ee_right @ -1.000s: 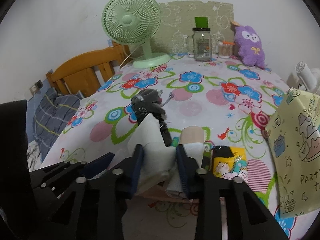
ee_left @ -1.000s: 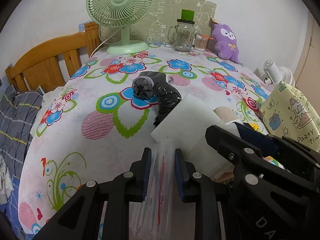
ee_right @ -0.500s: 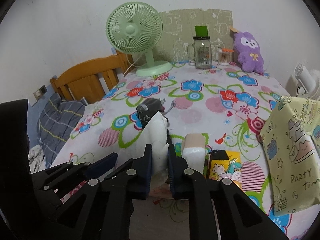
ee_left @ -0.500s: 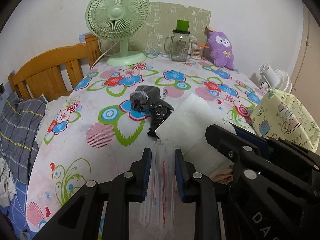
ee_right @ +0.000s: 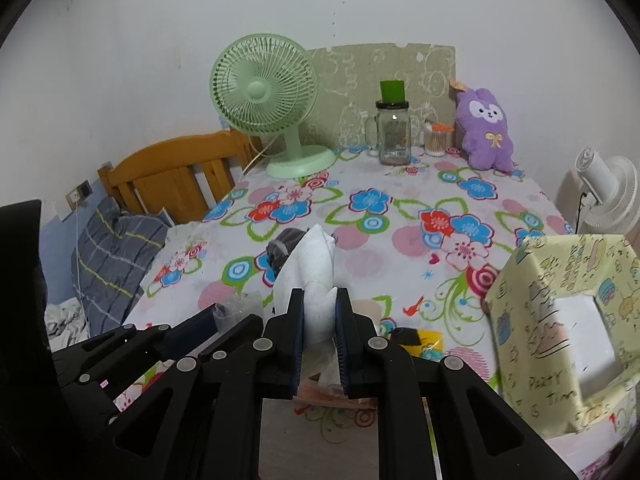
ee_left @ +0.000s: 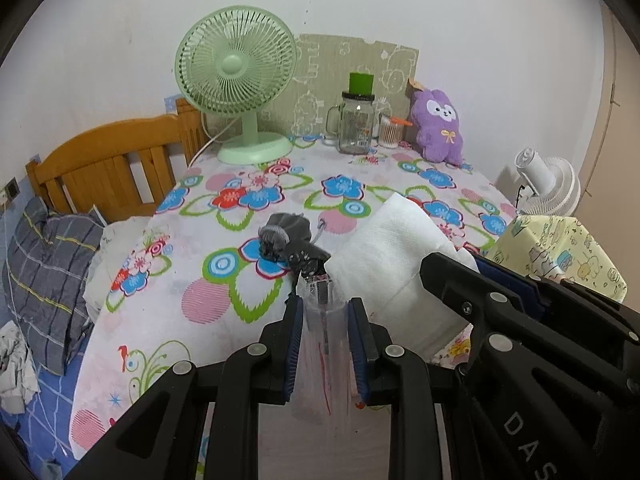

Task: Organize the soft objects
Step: 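Lift the bag and cloth together and carry them toward the fabric box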

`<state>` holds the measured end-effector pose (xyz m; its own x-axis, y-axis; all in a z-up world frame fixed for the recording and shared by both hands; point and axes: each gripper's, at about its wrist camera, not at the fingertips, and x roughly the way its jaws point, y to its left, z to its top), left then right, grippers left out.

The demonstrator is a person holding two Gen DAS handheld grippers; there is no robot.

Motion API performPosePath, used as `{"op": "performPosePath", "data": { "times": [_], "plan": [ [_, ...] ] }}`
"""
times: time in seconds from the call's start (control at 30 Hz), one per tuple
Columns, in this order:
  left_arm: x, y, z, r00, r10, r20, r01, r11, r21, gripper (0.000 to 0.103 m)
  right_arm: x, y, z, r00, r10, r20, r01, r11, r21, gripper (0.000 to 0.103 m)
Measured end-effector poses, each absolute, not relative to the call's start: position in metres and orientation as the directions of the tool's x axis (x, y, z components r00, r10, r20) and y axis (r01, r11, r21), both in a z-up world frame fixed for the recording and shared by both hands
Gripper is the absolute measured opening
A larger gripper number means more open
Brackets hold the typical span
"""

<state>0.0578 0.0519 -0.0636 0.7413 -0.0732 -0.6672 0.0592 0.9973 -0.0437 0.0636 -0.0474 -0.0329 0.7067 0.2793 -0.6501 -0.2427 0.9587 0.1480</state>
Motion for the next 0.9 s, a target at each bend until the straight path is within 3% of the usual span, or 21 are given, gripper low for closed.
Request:
{"op": "performPosePath", "data": {
  "times": [0.9],
  "plan": [
    [0.041, -0.008, -0.019, 0.793, -0.098, -0.601, 0.104, 0.994, -0.024, 0.018, 0.041, -0.110, 0.017, 0.779, 0.235, -0.582, -0.193, 0.972, 0.134, 0.017]
  ]
}}
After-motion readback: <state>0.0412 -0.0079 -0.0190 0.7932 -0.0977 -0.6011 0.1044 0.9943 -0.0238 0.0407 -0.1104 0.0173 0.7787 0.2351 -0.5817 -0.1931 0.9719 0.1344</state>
